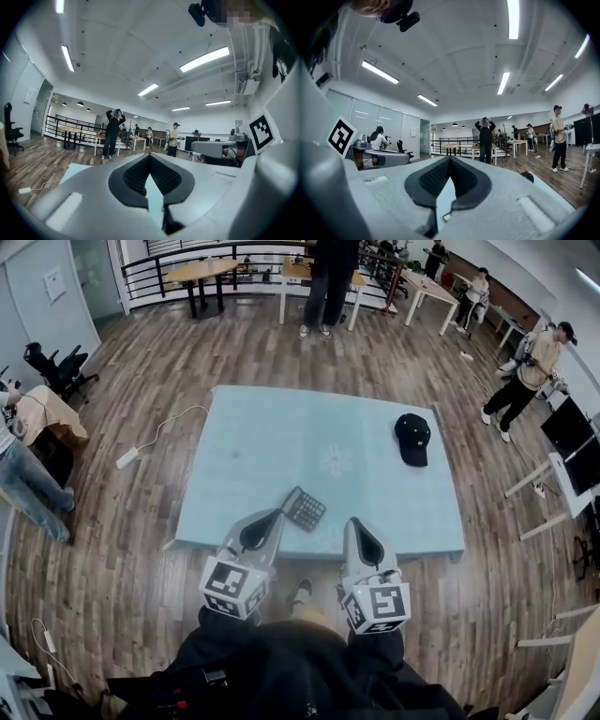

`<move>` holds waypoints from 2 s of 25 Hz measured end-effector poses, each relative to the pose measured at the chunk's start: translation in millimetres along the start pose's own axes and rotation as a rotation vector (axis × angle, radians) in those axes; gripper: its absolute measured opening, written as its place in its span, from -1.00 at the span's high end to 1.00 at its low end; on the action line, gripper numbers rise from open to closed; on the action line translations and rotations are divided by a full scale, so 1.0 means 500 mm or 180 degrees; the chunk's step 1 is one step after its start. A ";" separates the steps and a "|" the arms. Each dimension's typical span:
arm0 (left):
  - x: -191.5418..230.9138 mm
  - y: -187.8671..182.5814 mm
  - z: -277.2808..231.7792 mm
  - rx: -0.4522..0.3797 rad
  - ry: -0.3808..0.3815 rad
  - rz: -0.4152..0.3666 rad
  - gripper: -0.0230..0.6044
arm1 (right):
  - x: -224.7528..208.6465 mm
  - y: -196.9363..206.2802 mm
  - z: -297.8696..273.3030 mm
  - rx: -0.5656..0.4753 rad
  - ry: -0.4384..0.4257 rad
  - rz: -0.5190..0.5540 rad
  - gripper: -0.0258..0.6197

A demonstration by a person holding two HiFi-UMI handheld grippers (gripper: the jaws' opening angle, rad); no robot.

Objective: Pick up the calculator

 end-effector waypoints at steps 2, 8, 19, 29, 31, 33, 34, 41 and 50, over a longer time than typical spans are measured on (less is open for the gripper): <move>0.017 -0.017 -0.057 -0.0020 -0.0048 0.0009 0.93 | -0.045 -0.011 -0.041 -0.0011 -0.0011 0.0001 0.92; 0.046 -0.056 -0.197 -0.0028 -0.0150 0.0034 0.93 | -0.150 -0.042 -0.141 -0.0010 -0.0097 0.0071 0.92; 0.088 -0.042 -0.318 0.0180 -0.0097 0.0085 0.93 | -0.224 -0.009 -0.248 0.0219 -0.0115 -0.0114 0.92; 0.178 0.099 -0.381 0.0791 -0.0158 0.0348 0.93 | -0.245 0.090 -0.315 0.0655 -0.0008 -0.0285 0.92; 0.206 0.160 -0.379 0.1020 -0.0214 0.0470 0.93 | -0.240 0.119 -0.325 0.0774 -0.0009 -0.0332 0.92; 0.224 0.218 -0.374 0.1234 -0.0241 0.0579 0.93 | -0.232 0.150 -0.331 0.0892 -0.0026 -0.0369 0.92; 0.232 0.245 -0.374 0.1324 -0.0244 0.0626 0.93 | -0.228 0.167 -0.337 0.0952 -0.0042 -0.0380 0.92; 0.259 0.411 -0.388 0.1883 -0.0245 0.0868 0.93 | -0.207 0.312 -0.384 0.1481 -0.0158 -0.0470 0.92; 0.282 0.562 -0.395 0.2375 -0.0274 0.0975 0.81 | -0.185 0.378 -0.393 0.1755 -0.0255 -0.0517 0.92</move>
Point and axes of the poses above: the fingertips, and each gripper's own axes: z backward along the fingers, x to its left, y out of its underside, the point moved 2 cm from there along z, backward along the fingers, and after that the axes turned 7 degrees about x, right-handed, at the moved point
